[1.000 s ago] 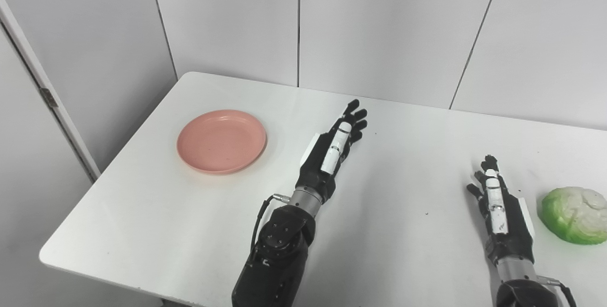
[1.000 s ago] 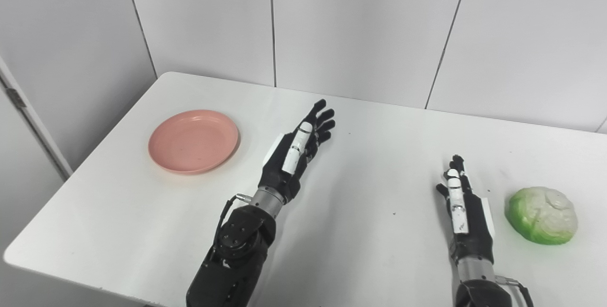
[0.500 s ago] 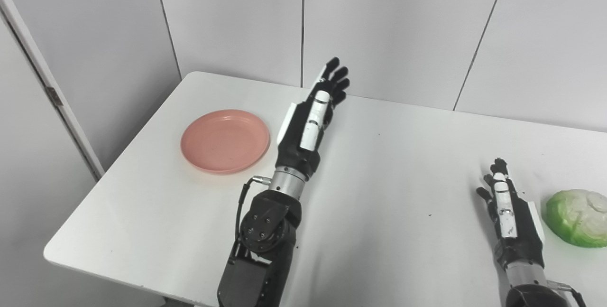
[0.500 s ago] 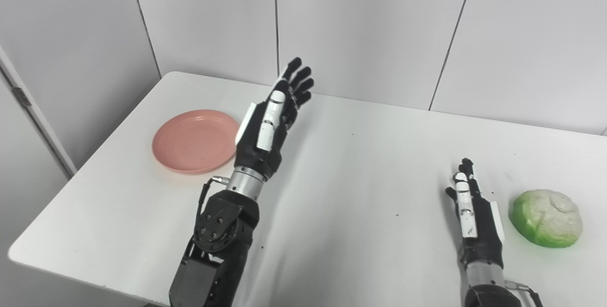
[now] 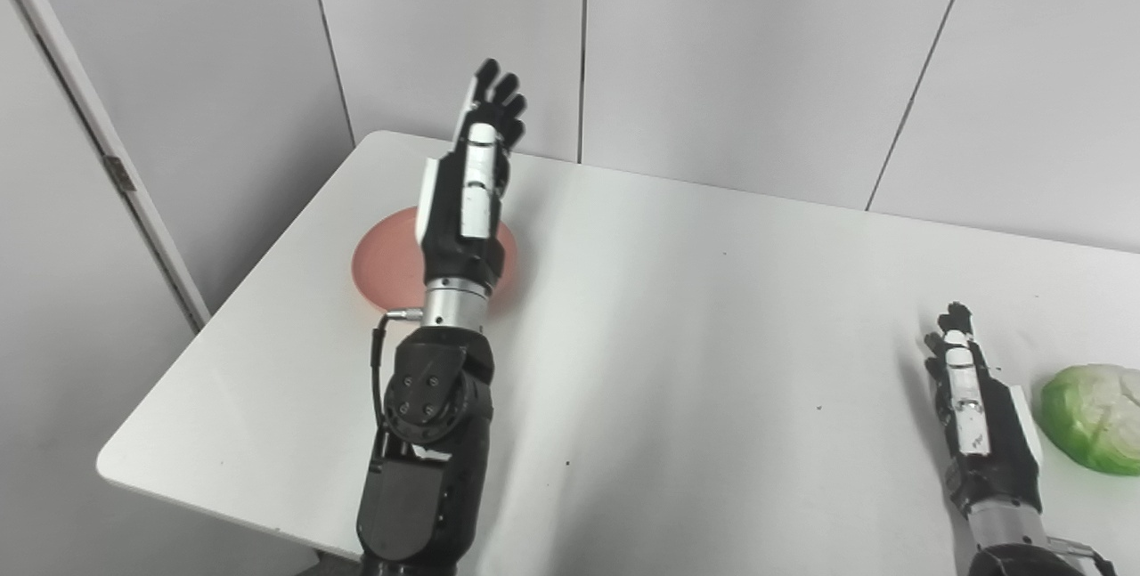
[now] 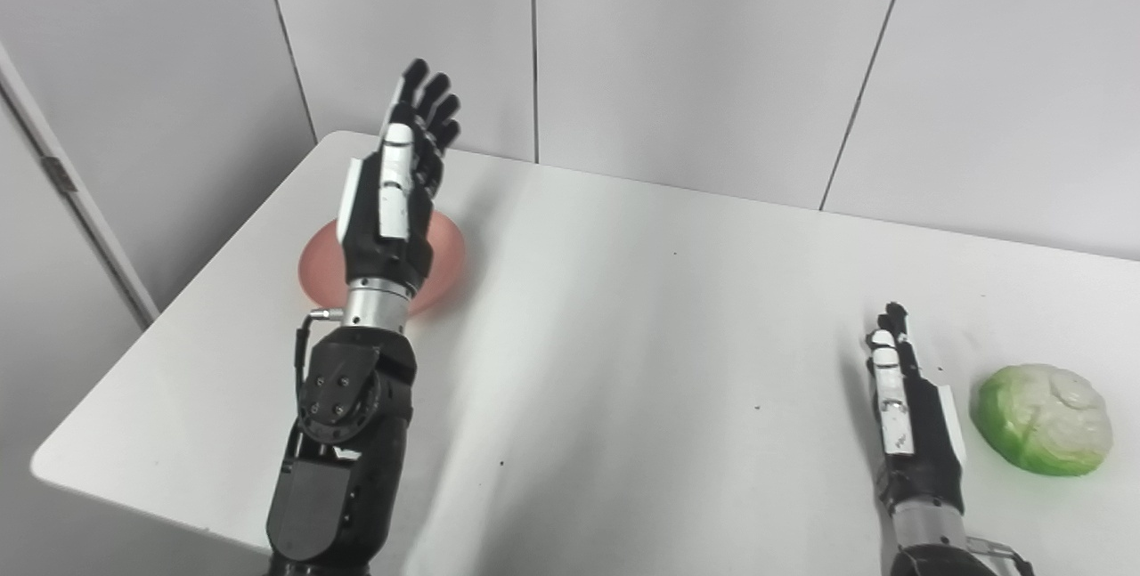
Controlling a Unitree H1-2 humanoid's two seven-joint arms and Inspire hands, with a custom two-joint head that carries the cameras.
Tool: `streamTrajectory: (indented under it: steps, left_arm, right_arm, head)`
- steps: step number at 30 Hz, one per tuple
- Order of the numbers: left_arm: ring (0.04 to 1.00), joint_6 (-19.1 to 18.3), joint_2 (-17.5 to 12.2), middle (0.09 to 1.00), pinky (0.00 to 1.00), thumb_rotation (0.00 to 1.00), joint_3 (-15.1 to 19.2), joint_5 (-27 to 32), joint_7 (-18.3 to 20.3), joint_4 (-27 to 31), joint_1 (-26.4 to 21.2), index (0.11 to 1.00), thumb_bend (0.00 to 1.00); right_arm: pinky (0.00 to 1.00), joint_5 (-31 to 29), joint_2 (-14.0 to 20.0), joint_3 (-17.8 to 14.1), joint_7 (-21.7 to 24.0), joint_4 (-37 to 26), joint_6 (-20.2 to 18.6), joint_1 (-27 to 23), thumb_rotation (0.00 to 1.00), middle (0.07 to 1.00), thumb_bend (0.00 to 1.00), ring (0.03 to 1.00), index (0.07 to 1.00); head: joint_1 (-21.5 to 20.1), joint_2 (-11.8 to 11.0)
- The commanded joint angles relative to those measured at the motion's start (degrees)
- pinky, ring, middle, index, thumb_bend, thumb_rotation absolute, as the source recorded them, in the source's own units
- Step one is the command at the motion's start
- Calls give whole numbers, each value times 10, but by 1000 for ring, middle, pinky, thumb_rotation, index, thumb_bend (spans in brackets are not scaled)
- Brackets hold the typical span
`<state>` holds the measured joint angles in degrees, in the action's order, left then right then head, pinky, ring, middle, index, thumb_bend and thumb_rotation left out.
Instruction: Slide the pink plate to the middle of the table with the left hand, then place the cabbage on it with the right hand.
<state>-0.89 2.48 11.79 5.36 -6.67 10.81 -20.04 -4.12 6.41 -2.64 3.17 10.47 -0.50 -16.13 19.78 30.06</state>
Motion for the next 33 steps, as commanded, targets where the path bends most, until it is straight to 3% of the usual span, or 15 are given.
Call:
streamTrajectory:
  steps: [1,9,18,27,33]
  left_arm:
    - [946,28,-10,955,946,1000,9,-3,-17,6,-28,948,452]
    - [951,45,-26,954,959,1000,47,7,-47,1,-33,950,451]
    - [954,51,-54,958,963,1000,101,30,-77,-12,-32,962,442]
    - [962,81,-90,968,971,1000,137,65,-80,-60,-29,974,440]
    - [968,80,-105,973,977,1000,149,74,-85,-82,-27,973,443]
  right_arm:
    - [993,-4,2,-7,-2,-20,3,-13,1000,987,163,973,987]
    - [997,-6,5,-8,4,-27,-6,-10,1000,986,172,978,992]
    - [1000,-16,8,-11,15,-20,10,-13,1000,999,149,989,1000]
    - [1000,-16,9,-12,16,-19,11,-14,1000,993,143,981,1000]
    - [1000,-18,8,-12,18,-23,11,-13,1000,998,146,986,1000]
  head:
    - [0,0]
    - [10,2]
    - [18,4]
    - [19,7]
    - [20,8]
